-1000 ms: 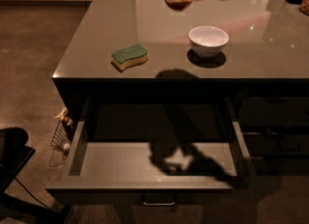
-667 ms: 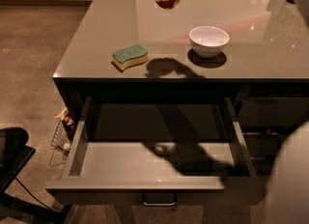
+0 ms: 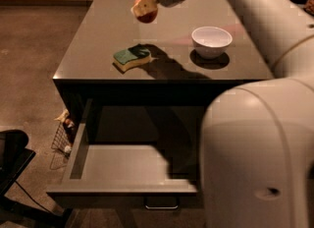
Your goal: Pick apple from top drawer and place on counter
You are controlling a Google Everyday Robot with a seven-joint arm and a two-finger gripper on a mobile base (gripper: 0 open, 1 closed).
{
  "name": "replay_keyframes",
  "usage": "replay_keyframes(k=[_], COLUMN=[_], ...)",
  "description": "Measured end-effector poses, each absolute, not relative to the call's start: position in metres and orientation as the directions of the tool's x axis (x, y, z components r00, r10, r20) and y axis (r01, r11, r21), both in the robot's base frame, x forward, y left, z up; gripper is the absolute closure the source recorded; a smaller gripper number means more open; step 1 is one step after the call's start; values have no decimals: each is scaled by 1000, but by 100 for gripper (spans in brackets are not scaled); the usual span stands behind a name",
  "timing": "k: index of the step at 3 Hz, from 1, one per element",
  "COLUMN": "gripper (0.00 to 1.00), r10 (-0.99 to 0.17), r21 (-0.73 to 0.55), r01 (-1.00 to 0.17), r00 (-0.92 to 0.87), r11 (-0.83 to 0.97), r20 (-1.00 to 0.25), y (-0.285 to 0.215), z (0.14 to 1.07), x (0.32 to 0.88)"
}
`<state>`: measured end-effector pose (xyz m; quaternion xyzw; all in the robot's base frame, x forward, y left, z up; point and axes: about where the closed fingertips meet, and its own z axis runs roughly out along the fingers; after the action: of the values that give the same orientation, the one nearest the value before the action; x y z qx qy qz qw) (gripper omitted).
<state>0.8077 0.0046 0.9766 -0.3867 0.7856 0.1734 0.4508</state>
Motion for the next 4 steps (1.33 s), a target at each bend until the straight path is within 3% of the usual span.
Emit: replay_keyframes(k=[3,4], gripper=[100,74], r10=[-524,-525], r21=[-93,-90], r01=[-742,-744], r00=[-374,-375], r11=[664,662], r20=[-765,-764], y=[58,61], z=[876,872], x=[865,865])
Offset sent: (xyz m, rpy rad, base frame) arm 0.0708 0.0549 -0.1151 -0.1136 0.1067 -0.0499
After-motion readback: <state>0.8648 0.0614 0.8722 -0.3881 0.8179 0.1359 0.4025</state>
